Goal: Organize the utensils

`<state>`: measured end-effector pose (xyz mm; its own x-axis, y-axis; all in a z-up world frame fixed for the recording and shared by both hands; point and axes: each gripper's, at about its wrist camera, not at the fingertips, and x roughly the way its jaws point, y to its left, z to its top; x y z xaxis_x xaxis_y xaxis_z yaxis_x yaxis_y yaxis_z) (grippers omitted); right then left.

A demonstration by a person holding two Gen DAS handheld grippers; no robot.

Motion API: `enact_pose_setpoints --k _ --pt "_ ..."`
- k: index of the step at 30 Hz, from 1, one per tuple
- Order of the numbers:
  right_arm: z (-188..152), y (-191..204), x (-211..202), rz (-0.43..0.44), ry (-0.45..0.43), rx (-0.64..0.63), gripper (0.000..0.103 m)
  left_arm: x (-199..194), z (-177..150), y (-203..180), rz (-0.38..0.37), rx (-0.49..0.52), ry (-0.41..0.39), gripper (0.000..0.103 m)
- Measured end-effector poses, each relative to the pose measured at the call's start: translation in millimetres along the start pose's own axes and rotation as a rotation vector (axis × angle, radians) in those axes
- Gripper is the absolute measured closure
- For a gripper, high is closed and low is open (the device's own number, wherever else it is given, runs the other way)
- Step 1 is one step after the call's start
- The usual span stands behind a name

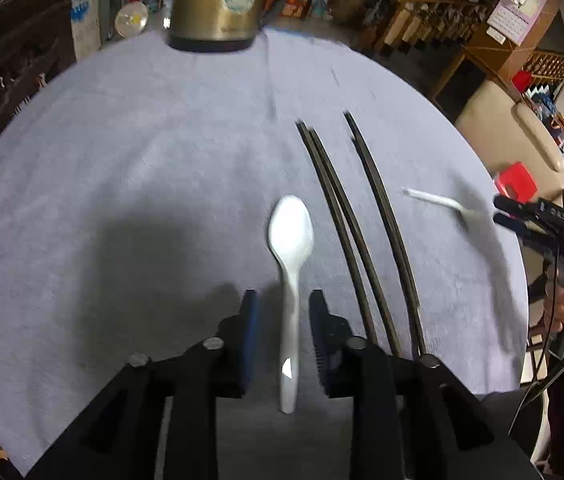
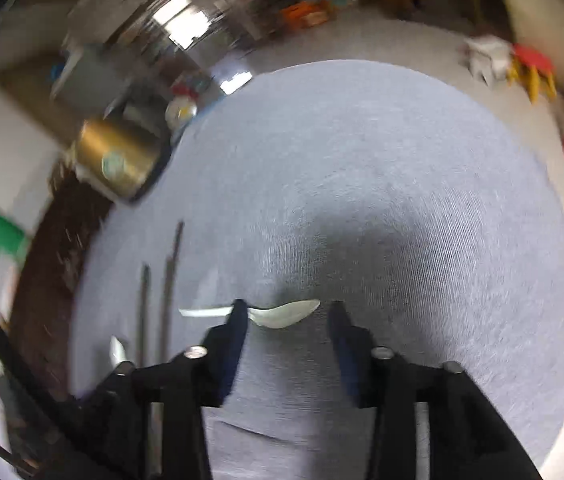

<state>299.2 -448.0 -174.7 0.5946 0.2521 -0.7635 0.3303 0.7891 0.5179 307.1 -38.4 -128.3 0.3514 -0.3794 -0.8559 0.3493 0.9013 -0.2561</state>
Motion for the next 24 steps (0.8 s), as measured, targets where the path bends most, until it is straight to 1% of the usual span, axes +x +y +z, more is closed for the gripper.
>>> enact_pose_setpoints --k 2,3,4,5,6,8,11,14,15,16,17,18,19,20,24 --pt "-1.6 -1.2 -1.3 -0.007 0.011 0.002 0.055 -0.9 6.7 6.7 0.012 -0.016 -0.010 0.072" --pt "-3.4 -2.2 -0.5 -0.032 0.034 0.007 0.055 1.4 12.0 9.0 0.014 -0.029 -0.009 0.072" --pt "-4.8 -6.2 2.0 -0.044 0.064 0.042 0.055 2.6 13.3 12.5 0.013 -0.039 -0.008 0.072" --pt "-5.3 -11.7 5.2 -0.034 0.091 0.091 0.055 6.6 17.7 13.7 0.010 -0.050 -0.005 0.072" --pt "-5.9 -20.3 9.5 0.005 0.126 0.171 0.055 10.4 21.7 14.4 0.011 -0.055 -0.003 0.072" --pt "-8.3 -30.7 17.1 0.041 0.164 0.269 0.055 17.7 29.4 14.4 0.014 -0.061 0.008 0.072" --pt "-12.4 -31.7 23.3 0.072 0.166 0.330 0.055 22.2 28.4 10.2 0.008 -0.058 0.026 0.069" --pt "-9.5 -27.9 27.8 0.072 0.139 0.387 0.055 34.4 35.2 2.3 -0.007 -0.049 0.040 0.069" --pt "-8.0 -26.8 29.9 0.066 0.128 0.400 0.062 39.2 37.1 0.9 -0.005 -0.045 0.048 0.069" --pt "-5.5 -25.0 31.5 0.048 0.122 0.400 0.075 45.8 41.2 2.3 -0.002 -0.044 0.052 0.069" --pt "-3.2 -21.6 35.2 0.033 0.122 0.398 0.082 49.7 42.5 0.8 -0.001 -0.043 0.054 0.069" --pt "-2.2 -22.4 38.0 0.023 0.128 0.397 0.093 51.0 42.8 -0.8 0.001 -0.038 0.049 0.069" --pt "-2.5 -22.6 39.7 0.016 0.132 0.394 0.096 50.9 43.0 -2.9 0.008 -0.031 0.039 0.071" --pt "-1.5 -20.3 40.1 0.010 0.122 0.377 0.097 54.0 44.5 -3.7 0.014 -0.023 0.038 0.074" --pt "-2.2 -11.8 34.5 -0.011 0.083 0.294 0.098 50.5 42.4 -4.4 0.055 -0.005 0.001 0.075"
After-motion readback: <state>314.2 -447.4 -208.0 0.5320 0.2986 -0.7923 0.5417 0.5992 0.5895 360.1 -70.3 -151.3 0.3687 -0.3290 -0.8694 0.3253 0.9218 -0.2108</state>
